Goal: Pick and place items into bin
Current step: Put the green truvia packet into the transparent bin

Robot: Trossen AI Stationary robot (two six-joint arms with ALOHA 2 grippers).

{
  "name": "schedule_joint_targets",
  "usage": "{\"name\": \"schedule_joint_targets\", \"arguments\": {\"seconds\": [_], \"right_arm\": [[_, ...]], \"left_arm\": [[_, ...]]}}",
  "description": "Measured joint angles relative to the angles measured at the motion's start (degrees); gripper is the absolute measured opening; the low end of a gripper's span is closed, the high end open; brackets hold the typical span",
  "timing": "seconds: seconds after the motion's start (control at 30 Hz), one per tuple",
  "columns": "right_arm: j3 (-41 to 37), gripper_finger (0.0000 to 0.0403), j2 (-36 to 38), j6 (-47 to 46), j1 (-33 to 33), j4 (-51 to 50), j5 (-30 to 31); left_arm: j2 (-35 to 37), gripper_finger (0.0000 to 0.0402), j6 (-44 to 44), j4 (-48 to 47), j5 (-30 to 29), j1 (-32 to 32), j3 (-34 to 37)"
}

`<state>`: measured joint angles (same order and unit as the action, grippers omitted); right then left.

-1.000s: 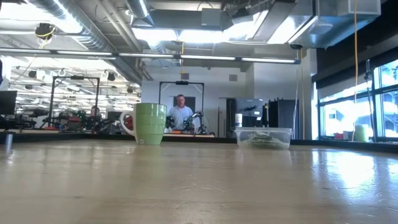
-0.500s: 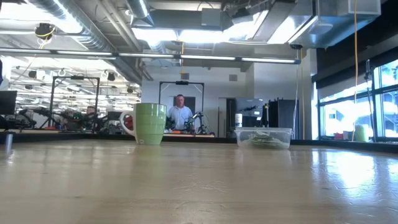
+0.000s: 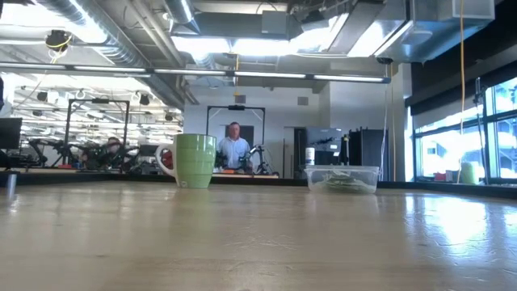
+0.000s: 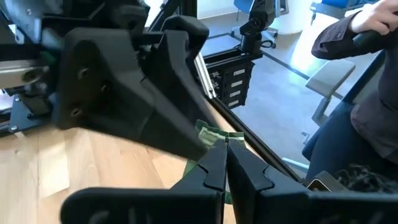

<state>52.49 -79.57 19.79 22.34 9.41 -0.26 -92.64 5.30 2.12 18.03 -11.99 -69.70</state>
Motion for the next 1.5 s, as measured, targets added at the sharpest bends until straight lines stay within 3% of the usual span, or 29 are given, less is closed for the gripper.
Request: {"name": "schedule_joint_targets", "arguments": {"seconds": [0.17,0.37,0.53,0.7,0.8,0.97,1.1,1.27,1.5], "right_arm": [[0.0,0.0071,0.0,0.0,0.0,-0.1,1.1],[0.0,0.0014,0.0,-1.1,0.0,-0.2,1.1],[0.0,0.0011,0.0,-2.7,0.0,-0.3,1.1],[0.0,0.0004,0.0,-5.4,0.0,-1.7,1.2],[0.0,0.0003,0.1,-7.6,-0.1,-2.9,4.5],[0.0,0.0002,1.4,-11.2,-1.9,-8.5,10.1],[0.0,0.0002,2.5,-17.6,-6.8,-14.7,12.8],[0.0,0.0001,2.8,-25.4,-18.4,-23.2,13.3],[0.0,0.0001,2.9,-28.8,-37.7,-35.9,7.9]], "left_arm": [[0.0,0.0004,0.0,0.5,0.0,-0.3,0.0],[0.0,0.0005,0.0,0.3,0.0,-0.2,0.0],[0.0,0.0009,0.9,0.3,-0.3,-0.2,0.0],[0.0,0.0048,1.5,-0.3,-0.4,0.1,0.0],[1.0,0.0076,2.2,-3.0,-1.6,0.3,0.0],[3.8,0.0112,6.4,-10.4,-10.1,-0.2,0.0],[5.7,0.0123,7.0,-16.5,-17.2,-2.2,0.0],[6.5,0.0123,-1.1,-25.3,-20.7,-4.5,0.0],[6.4,0.0109,-11.5,-37.0,-23.4,-7.9,0.0]]}}
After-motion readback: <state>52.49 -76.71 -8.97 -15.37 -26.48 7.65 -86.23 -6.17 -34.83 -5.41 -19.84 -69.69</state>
